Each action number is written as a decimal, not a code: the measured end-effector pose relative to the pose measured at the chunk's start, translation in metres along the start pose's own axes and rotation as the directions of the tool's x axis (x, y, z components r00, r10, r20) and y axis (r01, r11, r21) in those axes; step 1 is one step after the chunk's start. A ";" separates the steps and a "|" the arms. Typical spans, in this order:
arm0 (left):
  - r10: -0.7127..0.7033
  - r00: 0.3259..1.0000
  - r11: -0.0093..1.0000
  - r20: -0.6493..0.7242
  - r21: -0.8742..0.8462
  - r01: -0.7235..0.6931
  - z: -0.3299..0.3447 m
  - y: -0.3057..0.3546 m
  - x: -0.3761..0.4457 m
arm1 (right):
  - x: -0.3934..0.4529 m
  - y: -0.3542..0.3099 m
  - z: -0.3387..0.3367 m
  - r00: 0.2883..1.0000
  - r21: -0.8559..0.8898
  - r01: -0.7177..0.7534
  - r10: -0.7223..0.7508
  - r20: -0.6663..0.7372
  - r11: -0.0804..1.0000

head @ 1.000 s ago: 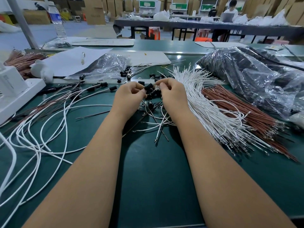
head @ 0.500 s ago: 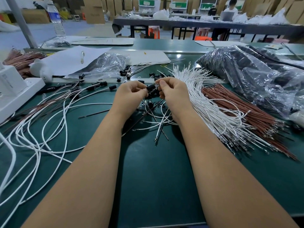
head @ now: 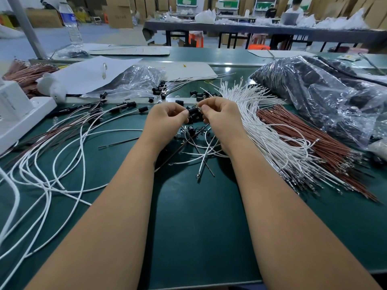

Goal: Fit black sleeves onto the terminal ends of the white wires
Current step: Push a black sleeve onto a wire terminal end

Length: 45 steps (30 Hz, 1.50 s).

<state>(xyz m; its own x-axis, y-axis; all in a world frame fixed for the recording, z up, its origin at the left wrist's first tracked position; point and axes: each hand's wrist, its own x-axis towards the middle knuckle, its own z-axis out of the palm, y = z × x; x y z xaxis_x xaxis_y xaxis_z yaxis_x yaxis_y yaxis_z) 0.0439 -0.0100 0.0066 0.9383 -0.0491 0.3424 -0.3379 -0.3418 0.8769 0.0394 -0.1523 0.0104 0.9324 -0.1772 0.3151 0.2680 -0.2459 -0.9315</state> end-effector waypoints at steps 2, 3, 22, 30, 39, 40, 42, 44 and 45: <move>0.012 1.000 1.000 0.002 0.010 -0.012 0.000 -0.001 0.001 | 0.000 0.000 0.000 1.000 -0.004 -0.005 0.005 0.006 1.000; 0.020 1.000 1.000 0.003 0.015 -0.020 0.000 -0.002 0.001 | 0.000 0.000 0.000 1.000 0.000 -0.010 0.010 0.011 1.000; 0.004 1.000 1.000 -0.009 -0.008 -0.004 -0.004 -0.007 0.004 | 0.000 0.003 0.000 1.000 -0.072 -0.011 0.013 0.028 0.997; -0.016 1.000 1.000 -0.018 0.011 0.016 -0.004 -0.006 0.003 | 0.001 0.004 0.000 1.000 -0.059 0.000 0.000 0.005 0.998; 0.009 0.999 1.000 -0.034 -0.008 -0.009 -0.004 -0.005 0.000 | -0.002 0.006 0.002 0.994 0.124 -0.111 0.107 0.036 0.986; 0.007 0.999 1.000 -0.032 -0.011 -0.007 -0.004 -0.005 -0.001 | -0.002 0.006 0.002 0.993 0.126 -0.116 0.112 0.039 0.985; 0.002 1.000 1.000 -0.031 -0.029 -0.003 -0.003 -0.005 -0.001 | -0.003 0.005 0.002 0.992 0.113 -0.125 0.121 0.044 0.986; -0.007 0.999 0.999 -0.033 -0.048 0.006 -0.003 -0.005 -0.001 | -0.004 0.005 0.002 0.991 0.113 -0.130 0.125 0.049 0.985; -0.011 0.999 0.998 -0.033 -0.055 0.010 -0.003 -0.005 -0.001 | -0.004 0.004 0.002 0.991 0.116 -0.129 0.124 0.051 0.985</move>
<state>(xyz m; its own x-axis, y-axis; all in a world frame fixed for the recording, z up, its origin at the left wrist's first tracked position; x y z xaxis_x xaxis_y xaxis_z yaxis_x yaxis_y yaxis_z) 0.0450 -0.0058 0.0028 0.9391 -0.0139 0.3434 -0.3324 -0.2903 0.8973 0.0370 -0.1504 0.0047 0.9695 -0.1578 0.1877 0.1719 -0.1086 -0.9791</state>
